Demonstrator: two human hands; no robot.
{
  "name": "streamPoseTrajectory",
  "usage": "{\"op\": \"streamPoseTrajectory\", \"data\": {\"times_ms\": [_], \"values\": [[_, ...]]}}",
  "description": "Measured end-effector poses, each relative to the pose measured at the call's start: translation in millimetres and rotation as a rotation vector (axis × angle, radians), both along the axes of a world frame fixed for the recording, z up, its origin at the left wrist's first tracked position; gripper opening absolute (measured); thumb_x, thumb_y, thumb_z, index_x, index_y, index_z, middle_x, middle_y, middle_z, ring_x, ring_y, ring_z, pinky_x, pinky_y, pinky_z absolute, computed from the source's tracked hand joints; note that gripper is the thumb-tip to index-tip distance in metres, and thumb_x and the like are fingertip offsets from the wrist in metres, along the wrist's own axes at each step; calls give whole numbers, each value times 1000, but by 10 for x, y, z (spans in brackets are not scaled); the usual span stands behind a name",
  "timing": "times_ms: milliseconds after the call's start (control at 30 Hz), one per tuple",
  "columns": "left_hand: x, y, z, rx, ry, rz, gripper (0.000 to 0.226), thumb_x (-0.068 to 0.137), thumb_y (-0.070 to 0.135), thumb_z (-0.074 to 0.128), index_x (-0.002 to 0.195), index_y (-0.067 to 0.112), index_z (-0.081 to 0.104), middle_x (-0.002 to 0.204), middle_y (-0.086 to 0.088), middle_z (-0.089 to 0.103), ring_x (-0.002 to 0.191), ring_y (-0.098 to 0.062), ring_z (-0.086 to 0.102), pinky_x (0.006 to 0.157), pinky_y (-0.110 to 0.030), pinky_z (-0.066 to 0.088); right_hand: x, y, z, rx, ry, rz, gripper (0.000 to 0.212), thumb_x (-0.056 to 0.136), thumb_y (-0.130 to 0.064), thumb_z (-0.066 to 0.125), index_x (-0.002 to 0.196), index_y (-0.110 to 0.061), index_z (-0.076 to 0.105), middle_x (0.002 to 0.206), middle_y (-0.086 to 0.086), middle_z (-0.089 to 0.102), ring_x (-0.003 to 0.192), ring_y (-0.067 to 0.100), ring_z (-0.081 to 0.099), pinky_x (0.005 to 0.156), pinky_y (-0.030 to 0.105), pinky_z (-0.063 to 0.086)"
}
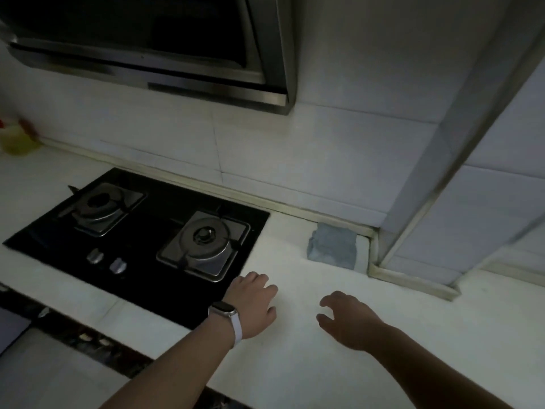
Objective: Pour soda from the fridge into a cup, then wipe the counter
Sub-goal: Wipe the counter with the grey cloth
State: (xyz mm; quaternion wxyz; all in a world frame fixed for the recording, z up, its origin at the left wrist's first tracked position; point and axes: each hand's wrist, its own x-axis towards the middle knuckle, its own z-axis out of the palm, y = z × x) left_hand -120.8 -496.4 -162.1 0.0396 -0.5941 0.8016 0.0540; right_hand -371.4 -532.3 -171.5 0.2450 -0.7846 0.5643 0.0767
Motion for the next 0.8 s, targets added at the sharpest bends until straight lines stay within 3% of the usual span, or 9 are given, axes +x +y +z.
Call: {"op": "streamPoseTrajectory", "data": {"times_ms": [267,433,633,800], "values": [[-93,-859,-207,120,22,-123,50,88,47,43,129,21,50,134,-4,50,121,-27,46,94,-43,42,-74,-212,71,-12,58,-130,51,91,-56,45,134,-29,52,138,-4,52,119,19,52,99,34,44],[-367,-1268,-366,228,66,-110,49,85,51,46,123,21,50,129,-4,51,118,-28,48,91,-43,44,-250,-497,-27,1,101,-160,55,92,-55,45,138,-26,47,140,0,49,120,22,52,99,37,45],[-615,-1874,-518,213,260,-83,43,89,43,51,126,22,53,131,0,54,119,-25,52,89,-38,49,-328,-1083,-228,-11,73,-197,60,92,-50,49,143,-21,38,149,5,38,130,28,44,102,42,43],[-896,-2540,-792,137,325,-72,66,94,39,47,154,18,28,159,-6,33,142,-26,37,112,-40,38,-350,-1676,-577,-19,47,-244,65,92,-49,44,150,-26,25,159,4,25,144,28,25,112,45,32]]}}
